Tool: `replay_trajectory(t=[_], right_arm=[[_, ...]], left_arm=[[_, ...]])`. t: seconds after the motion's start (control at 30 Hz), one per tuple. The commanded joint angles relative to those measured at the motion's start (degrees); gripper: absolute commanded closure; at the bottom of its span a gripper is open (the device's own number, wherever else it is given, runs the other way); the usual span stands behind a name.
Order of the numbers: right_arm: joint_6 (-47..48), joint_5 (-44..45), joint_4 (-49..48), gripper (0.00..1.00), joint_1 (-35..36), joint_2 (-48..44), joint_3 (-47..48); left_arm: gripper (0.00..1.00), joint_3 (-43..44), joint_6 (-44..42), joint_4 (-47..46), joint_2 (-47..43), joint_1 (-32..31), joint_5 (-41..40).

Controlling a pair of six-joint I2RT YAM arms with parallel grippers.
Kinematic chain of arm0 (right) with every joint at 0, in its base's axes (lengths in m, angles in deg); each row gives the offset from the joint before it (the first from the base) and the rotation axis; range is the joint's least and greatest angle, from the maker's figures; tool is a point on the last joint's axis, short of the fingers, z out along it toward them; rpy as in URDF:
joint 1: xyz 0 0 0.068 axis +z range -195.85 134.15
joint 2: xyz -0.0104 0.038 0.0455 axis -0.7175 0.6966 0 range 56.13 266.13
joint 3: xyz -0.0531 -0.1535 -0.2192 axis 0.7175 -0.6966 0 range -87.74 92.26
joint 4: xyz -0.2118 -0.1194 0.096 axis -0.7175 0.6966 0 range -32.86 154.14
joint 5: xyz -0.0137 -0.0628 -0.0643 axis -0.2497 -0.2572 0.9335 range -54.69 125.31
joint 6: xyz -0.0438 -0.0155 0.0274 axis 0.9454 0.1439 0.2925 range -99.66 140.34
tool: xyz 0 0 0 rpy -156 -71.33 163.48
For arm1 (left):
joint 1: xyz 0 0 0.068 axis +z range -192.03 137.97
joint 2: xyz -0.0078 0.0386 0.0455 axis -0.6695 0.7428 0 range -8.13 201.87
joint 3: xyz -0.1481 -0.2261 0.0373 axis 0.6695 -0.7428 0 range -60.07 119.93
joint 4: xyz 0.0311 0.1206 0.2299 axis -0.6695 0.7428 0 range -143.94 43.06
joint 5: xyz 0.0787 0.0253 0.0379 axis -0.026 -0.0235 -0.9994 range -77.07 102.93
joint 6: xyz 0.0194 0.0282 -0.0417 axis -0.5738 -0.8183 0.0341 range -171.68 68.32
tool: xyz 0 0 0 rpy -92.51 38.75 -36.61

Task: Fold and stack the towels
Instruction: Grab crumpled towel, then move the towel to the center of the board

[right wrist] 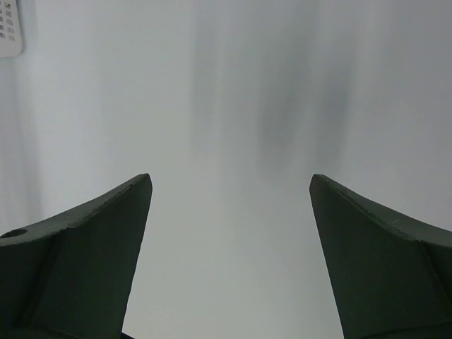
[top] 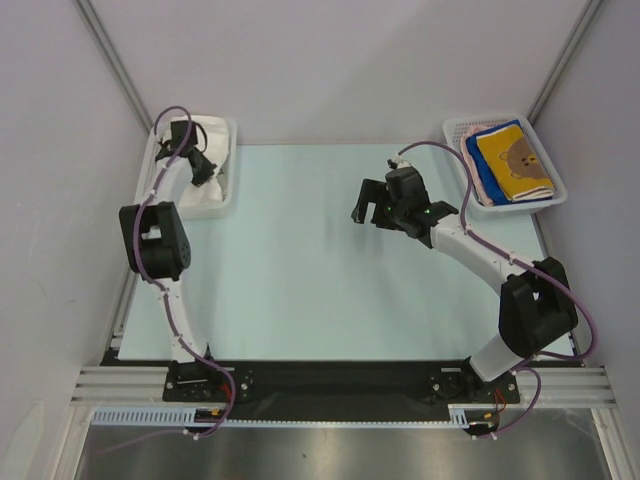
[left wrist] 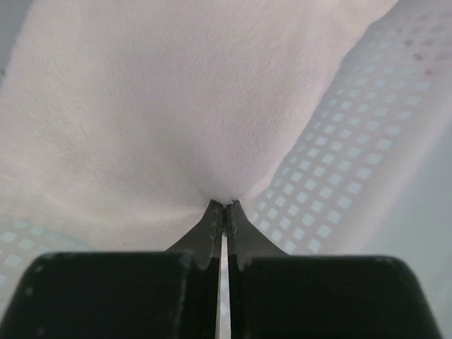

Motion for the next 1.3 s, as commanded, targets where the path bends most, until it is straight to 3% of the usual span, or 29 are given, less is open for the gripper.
replay_trajectory(t=[0.0, 0.27, 0.57, 0.83, 1.0, 1.1, 1.17, 1.27], right_arm=[[0.8, -0.1, -1.6, 0.01, 0.2, -1.5, 0.7], [0.9, -1.0, -1.9, 0.02, 0.5, -1.7, 0.5], [1.0, 0.0, -1.9, 0.02, 1.1, -1.5, 0.7], [1.1, 2.7, -2.1, 0.02, 0.9, -2.9, 0.7], [0.7, 5.3, -1.8, 0.02, 0.7, -5.6, -0.3], [0.1, 6.9, -2.4, 0.01, 0.1, -7.2, -1.3], [0.1, 7.3, -2.7, 0.01, -0.3, -7.3, -1.8], [0.1, 7.4, -2.1, 0.01, -0.4, -6.6, -1.7]], left_arm=[[1.0, 2.3, -1.0, -3.0, -7.0, 0.6, -1.8], [1.0, -4.3, -1.8, -8.1, -13.2, 0.5, -1.6], [1.0, -2.2, -8.3, -11.6, -26.9, -5.4, -4.0], [1.0, -0.3, -14.8, -11.1, -39.0, -26.7, -16.1], [1.0, -12.2, -8.9, -13.6, -47.1, -37.5, -19.7], [1.0, -19.0, -5.8, -17.1, -49.2, -40.0, -16.9], [0.95, -20.5, -3.8, -14.3, -48.5, -39.6, -16.2], [0.78, -24.4, -0.3, -11.2, -46.2, -37.0, -13.8]])
